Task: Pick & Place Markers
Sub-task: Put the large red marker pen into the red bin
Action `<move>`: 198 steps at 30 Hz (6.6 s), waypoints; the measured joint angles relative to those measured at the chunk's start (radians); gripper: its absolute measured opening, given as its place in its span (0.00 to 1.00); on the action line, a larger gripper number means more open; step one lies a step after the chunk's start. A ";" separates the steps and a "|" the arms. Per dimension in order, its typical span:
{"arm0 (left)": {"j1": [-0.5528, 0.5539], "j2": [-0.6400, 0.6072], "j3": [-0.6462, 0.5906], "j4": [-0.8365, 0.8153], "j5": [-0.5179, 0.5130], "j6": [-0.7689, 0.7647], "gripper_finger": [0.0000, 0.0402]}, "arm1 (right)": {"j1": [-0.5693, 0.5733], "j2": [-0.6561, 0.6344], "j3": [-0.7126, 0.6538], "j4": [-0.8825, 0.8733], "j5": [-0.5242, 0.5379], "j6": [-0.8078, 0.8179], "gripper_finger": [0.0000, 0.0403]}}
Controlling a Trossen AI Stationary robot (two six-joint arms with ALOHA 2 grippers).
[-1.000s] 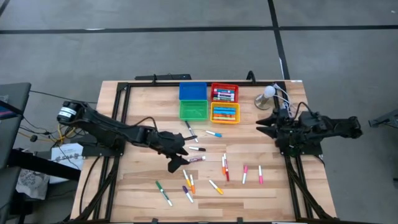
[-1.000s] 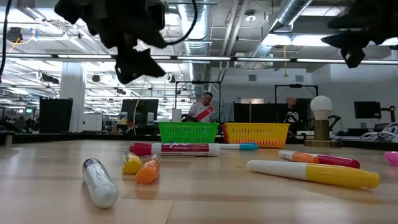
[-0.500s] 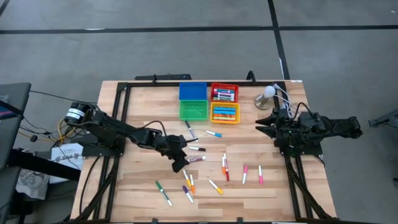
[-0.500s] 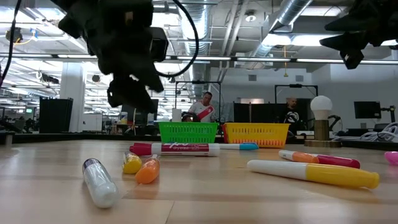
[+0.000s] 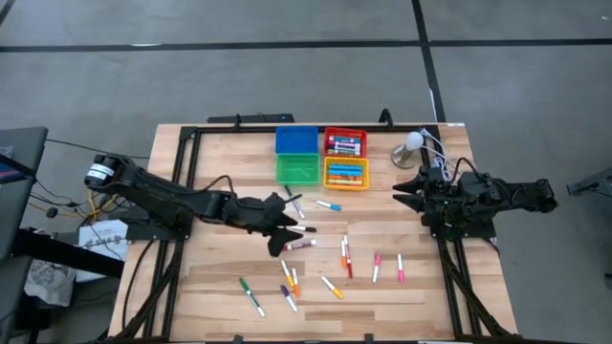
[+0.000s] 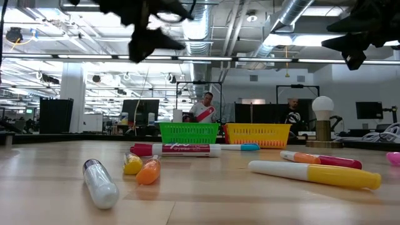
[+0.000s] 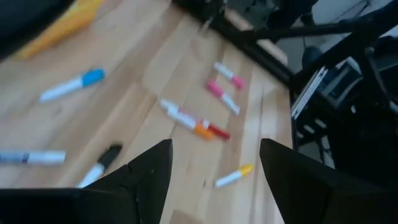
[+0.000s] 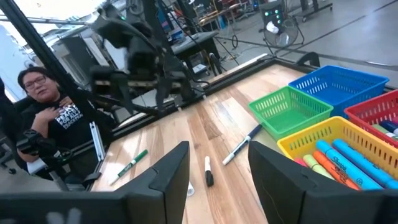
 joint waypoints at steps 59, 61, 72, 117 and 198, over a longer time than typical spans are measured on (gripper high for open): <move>-0.023 0.484 0.278 -0.396 -0.008 0.100 0.60 | 0.000 0.000 0.000 -0.014 -0.004 0.000 0.38; -0.018 0.487 0.278 -0.397 -0.018 0.098 0.60 | 0.000 0.000 0.000 -0.020 -0.004 0.000 0.38; -0.006 0.493 0.278 -0.392 -0.032 0.100 0.60 | 0.000 0.000 0.000 -0.020 -0.003 -0.009 0.39; -0.028 0.573 0.280 -0.353 -0.067 0.055 0.60 | 0.000 0.000 0.000 -0.023 -0.003 -0.018 0.38; -0.015 0.398 0.275 -0.368 -0.024 0.153 0.16 | 0.000 0.000 0.000 0.006 -0.004 0.003 0.39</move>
